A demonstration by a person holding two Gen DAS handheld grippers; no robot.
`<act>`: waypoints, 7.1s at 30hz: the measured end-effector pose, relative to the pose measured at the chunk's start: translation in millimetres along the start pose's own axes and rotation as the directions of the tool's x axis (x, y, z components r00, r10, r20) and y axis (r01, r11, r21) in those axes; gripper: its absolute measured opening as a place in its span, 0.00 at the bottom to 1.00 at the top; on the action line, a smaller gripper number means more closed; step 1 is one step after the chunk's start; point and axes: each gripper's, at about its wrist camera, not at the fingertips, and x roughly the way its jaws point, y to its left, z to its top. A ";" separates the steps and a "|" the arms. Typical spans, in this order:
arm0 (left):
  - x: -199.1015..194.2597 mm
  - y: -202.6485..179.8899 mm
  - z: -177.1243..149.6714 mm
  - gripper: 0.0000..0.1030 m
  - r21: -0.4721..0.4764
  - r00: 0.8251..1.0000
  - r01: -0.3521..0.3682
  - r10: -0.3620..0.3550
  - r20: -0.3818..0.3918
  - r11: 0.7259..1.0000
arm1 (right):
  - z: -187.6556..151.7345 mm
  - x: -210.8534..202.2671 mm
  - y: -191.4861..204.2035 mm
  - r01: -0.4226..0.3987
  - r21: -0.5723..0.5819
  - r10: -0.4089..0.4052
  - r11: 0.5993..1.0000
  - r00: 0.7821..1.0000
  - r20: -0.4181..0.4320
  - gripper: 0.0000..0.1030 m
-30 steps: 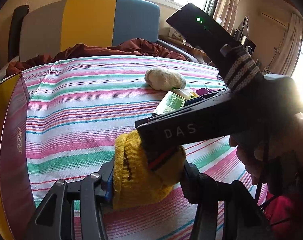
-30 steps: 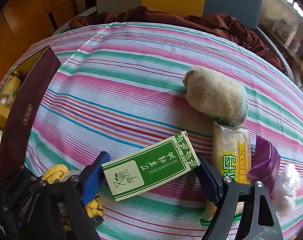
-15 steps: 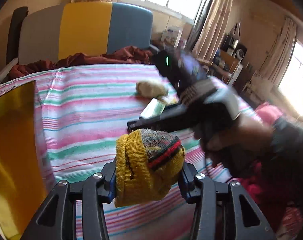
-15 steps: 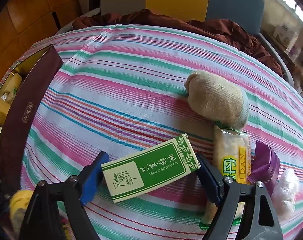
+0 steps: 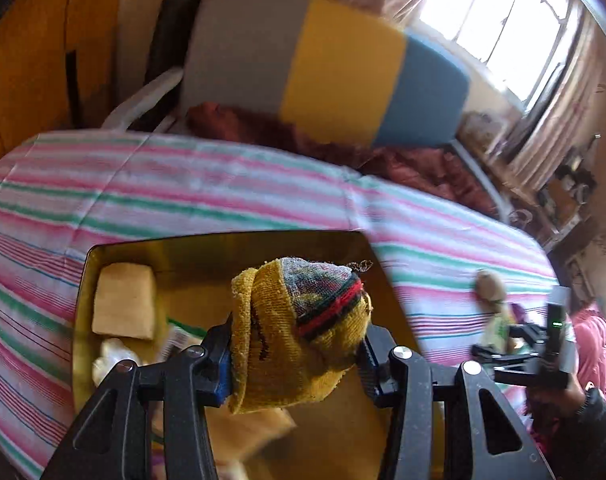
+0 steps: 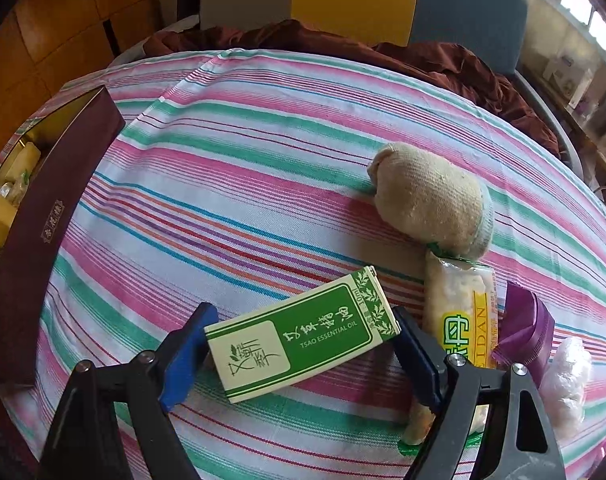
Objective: Organize objects
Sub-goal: 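Lower the knitted pouch into the gold tin and open the left gripper, then lower the green TSAO box into the tin and open the right gripper, then move both grippers back toward the items left on the tablecloth, then grasp the purple packet with the left gripper while the right gripper reaches for the white wrapped ball, then lift the purple packet with the left gripper while the right gripper grasps the white wrapped ball, then lift the white wrapped ball off the cloth with the right gripper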
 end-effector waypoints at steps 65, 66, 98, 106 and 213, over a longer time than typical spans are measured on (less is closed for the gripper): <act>-123.0 12.1 -128.9 0.78 0.026 0.943 -0.244 0.231 0.239 0.969 | 11.1 -43.5 294.4 -0.294 -0.459 0.340 0.839 0.940 0.018 0.83; -122.6 12.6 -129.4 0.78 0.024 0.943 -0.245 0.233 0.237 0.969 | 10.1 -41.7 296.2 -0.307 -0.455 0.350 0.836 0.937 0.012 0.86; -106.7 -53.0 -113.1 0.66 0.132 0.983 -0.032 0.007 0.185 0.991 | -42.5 -112.5 -112.6 0.097 0.577 -0.274 0.811 0.934 0.228 0.98; -62.4 -154.7 -106.8 0.62 0.294 0.990 0.116 -0.133 0.040 0.949 | -65.6 -115.2 -163.5 -0.017 0.787 -0.243 0.616 0.947 0.210 0.98; 67.7 -234.7 -159.0 0.36 0.453 0.985 0.136 -0.167 0.030 0.881 | -53.4 -36.3 -163.8 0.307 0.616 -0.265 0.726 0.951 -0.161 0.39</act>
